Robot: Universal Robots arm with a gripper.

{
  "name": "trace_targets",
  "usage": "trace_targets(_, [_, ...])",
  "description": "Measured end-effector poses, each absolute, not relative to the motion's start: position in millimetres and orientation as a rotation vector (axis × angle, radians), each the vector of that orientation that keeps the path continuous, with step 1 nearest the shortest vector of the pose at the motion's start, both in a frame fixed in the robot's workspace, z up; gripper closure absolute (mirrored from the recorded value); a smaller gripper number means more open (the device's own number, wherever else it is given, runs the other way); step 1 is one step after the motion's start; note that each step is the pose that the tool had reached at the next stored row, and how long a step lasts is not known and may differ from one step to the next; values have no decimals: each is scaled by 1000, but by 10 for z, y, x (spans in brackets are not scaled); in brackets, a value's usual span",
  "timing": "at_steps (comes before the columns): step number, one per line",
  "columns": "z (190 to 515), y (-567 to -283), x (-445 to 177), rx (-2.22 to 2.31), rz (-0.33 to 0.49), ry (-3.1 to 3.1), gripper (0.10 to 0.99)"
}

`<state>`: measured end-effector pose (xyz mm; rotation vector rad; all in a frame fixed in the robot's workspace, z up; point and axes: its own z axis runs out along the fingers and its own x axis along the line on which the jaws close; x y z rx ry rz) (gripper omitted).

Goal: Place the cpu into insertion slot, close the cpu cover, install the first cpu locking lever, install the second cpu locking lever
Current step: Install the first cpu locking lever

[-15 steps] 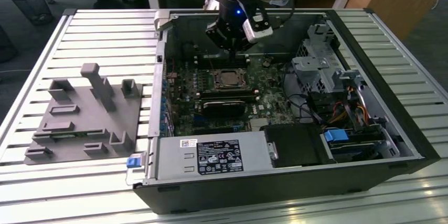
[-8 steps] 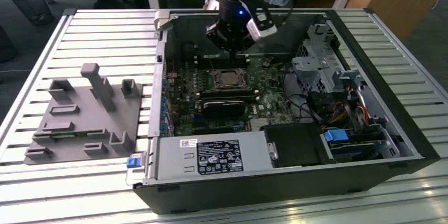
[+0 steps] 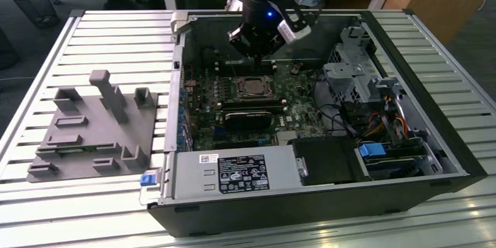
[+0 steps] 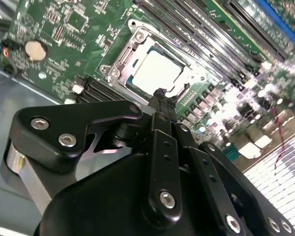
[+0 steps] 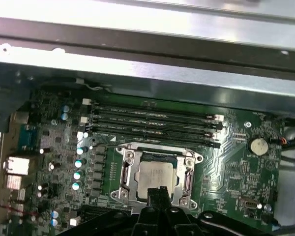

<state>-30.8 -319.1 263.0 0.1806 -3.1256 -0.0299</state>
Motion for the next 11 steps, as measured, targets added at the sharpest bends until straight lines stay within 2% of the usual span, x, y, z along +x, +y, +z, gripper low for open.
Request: trace_targets(11, [2622, -3191, -325, 391, -29, -3105, 980])
